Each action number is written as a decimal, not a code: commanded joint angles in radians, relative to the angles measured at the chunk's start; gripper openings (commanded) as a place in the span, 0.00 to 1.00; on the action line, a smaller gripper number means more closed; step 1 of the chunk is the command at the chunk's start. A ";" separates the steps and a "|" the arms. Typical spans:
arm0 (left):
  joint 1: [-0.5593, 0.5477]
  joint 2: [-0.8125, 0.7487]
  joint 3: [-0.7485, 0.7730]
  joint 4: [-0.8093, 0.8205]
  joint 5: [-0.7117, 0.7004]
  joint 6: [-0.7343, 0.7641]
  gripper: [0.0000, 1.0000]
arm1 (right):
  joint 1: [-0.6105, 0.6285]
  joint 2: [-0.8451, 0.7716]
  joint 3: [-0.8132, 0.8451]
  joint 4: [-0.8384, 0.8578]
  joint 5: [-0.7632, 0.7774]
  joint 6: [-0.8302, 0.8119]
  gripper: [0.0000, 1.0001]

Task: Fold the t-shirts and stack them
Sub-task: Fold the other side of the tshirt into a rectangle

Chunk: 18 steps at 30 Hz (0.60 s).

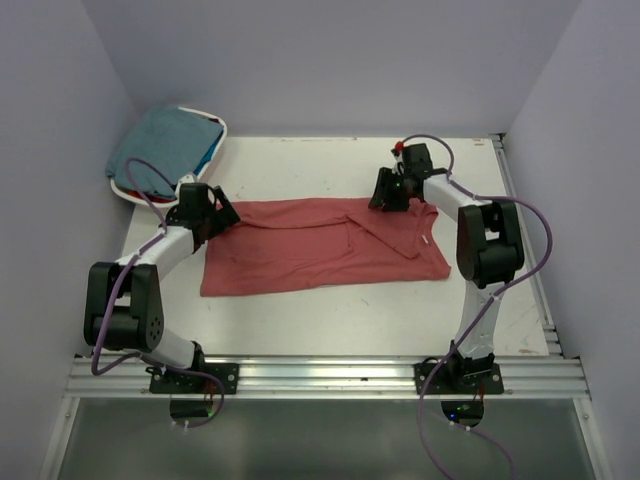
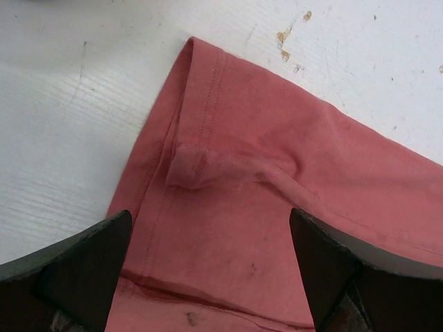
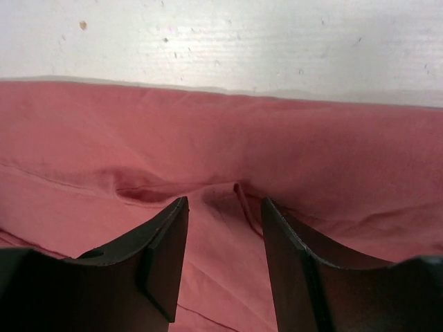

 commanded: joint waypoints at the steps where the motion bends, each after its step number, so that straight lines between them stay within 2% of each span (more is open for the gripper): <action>1: 0.008 0.008 -0.003 0.051 0.019 -0.010 1.00 | 0.006 -0.046 -0.046 0.037 -0.048 0.013 0.50; 3: 0.008 0.011 -0.006 0.051 0.018 -0.012 1.00 | 0.007 -0.032 -0.043 0.029 -0.051 0.010 0.47; 5: 0.008 0.011 -0.007 0.049 0.013 -0.009 1.00 | 0.006 -0.014 -0.046 0.033 -0.069 0.017 0.40; 6: 0.008 0.009 -0.007 0.048 0.010 -0.009 1.00 | 0.007 -0.011 -0.049 0.040 -0.072 0.017 0.32; 9: 0.008 0.009 -0.009 0.048 0.006 -0.005 1.00 | 0.012 -0.009 -0.068 0.053 -0.083 0.024 0.16; 10: 0.008 0.011 -0.007 0.048 0.006 -0.005 1.00 | 0.014 -0.012 -0.074 0.055 -0.080 0.024 0.06; 11: 0.008 0.015 -0.007 0.046 0.007 -0.005 1.00 | 0.014 -0.015 -0.083 0.058 -0.081 0.024 0.02; 18: 0.008 0.023 -0.006 0.046 0.015 -0.007 1.00 | 0.020 -0.114 -0.160 0.067 -0.083 0.019 0.00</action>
